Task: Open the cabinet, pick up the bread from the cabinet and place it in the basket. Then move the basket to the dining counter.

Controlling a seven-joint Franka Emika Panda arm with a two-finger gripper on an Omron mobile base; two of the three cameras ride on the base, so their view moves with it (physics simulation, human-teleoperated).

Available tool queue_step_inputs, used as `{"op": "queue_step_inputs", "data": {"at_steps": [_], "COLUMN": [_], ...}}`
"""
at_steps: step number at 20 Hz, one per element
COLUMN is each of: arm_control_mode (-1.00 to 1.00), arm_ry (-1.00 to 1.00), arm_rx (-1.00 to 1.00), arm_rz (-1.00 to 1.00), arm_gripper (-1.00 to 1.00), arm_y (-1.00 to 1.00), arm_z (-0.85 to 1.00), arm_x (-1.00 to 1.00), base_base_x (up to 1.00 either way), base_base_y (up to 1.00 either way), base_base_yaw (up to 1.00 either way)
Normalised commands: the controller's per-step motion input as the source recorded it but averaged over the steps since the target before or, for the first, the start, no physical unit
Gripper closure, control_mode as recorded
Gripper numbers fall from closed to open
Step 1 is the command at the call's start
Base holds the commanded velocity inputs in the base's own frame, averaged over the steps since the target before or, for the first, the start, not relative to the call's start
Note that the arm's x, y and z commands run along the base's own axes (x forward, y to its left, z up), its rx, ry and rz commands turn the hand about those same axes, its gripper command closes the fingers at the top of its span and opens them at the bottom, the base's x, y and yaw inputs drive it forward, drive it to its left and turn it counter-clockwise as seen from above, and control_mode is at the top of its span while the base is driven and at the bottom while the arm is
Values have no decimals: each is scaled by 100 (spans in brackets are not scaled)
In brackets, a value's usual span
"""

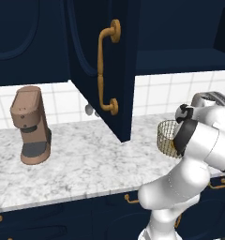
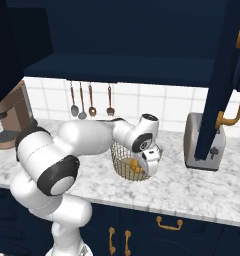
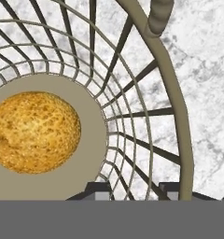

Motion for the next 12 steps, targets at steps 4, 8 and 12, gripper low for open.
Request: {"op": "queue_step_inputs", "data": {"at_steps": [4,8,12], "arm_control_mode": [-100,-100,-100], "arm_ry": [2,-4,-1], "arm_rx": [-5,-1,0], "arm_rz": [0,0,0], "arm_gripper": [100,100,100], "arm_y": [40,7,0], "arm_z": [-38,2,3], "arm_x": [0,-12,-3], "base_base_x": [0,0,0], "base_base_y": [0,0,0], "base_base_yaw": [0,0,0]}}
